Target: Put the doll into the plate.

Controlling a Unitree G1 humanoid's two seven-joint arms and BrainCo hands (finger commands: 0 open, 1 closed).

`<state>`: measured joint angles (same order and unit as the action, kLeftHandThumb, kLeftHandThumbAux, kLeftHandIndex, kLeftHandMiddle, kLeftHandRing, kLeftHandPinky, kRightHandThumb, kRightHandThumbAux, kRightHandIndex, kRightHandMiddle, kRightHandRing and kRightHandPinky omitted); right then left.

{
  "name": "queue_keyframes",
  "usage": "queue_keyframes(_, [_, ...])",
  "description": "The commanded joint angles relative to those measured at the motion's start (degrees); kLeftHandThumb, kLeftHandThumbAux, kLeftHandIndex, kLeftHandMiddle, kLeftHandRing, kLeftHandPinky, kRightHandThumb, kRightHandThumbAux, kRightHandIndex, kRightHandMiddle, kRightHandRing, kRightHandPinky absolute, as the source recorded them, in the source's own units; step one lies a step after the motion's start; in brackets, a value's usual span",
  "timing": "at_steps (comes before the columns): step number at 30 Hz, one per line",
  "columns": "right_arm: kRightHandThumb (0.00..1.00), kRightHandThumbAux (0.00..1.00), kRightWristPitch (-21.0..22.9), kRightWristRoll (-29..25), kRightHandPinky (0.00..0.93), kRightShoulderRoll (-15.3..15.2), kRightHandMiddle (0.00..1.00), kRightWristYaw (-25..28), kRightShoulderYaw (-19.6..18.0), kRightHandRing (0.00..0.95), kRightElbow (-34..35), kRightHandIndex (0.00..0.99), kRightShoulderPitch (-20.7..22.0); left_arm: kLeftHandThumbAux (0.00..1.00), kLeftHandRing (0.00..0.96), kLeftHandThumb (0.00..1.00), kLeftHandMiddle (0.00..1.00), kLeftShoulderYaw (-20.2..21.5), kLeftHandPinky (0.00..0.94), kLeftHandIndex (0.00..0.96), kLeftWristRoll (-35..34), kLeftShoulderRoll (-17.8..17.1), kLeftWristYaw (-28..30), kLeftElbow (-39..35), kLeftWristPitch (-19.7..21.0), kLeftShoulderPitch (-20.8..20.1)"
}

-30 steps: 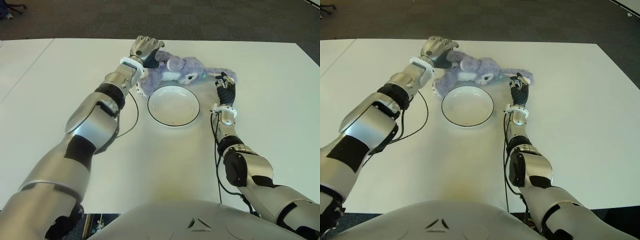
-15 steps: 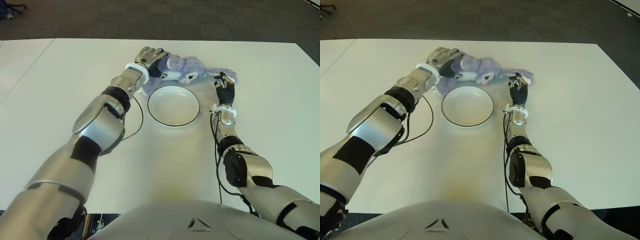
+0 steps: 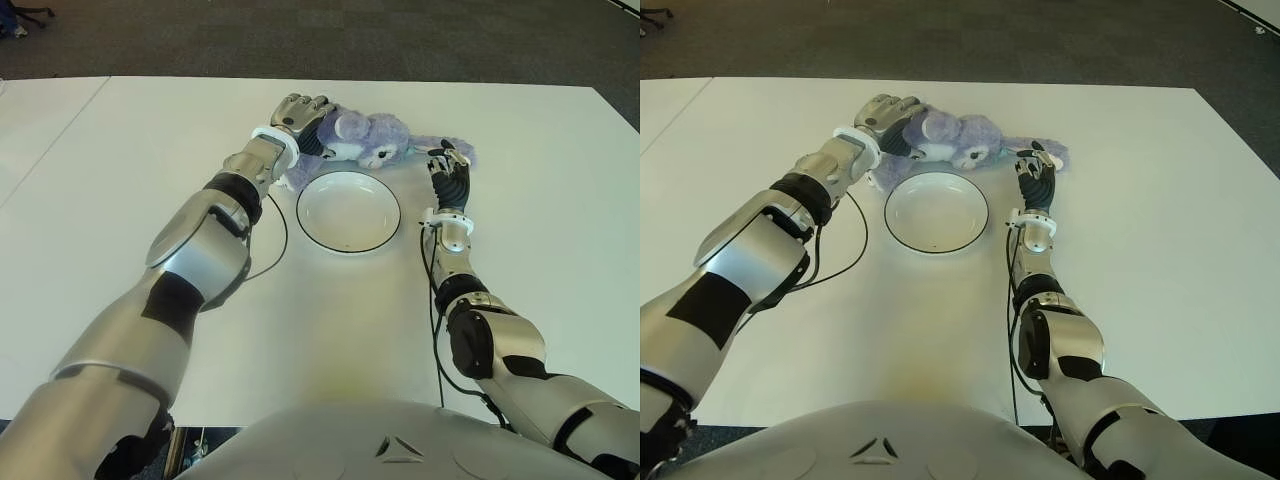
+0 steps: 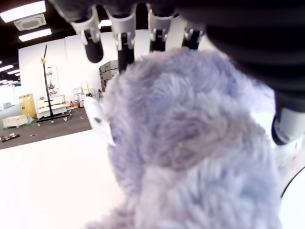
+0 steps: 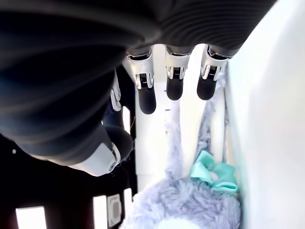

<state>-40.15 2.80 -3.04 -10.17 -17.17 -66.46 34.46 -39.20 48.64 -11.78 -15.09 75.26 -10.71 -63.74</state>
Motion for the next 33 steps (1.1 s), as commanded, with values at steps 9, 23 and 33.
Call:
queue_keyframes(9, [0.71,0.724,-6.8,0.8,0.049,8.5,0.133,-2.5,1.8,0.041,-8.3,0.417,-26.6,0.492,0.0,0.12,0.0,0.8,0.0,0.0,-2.0,1.6,3.2,1.8,-1.1,4.9])
queue_keyframes(23, [0.708,0.722,-23.6,9.6,0.23,13.1,0.173,-8.2,10.9,0.148,-4.4,0.421,-37.4,0.509,0.0,0.119,0.0,0.0,0.0,0.0,-0.8,1.7,-0.3,2.1,0.1,5.1])
queue_keyframes(33, [0.699,0.719,-28.8,6.8,0.117,11.5,0.186,-0.3,12.5,0.104,-4.1,0.425,-42.1,0.514,0.0,0.231,0.0,-0.3,0.003,0.0,-0.4,2.2,-0.9,2.4,0.7,4.9])
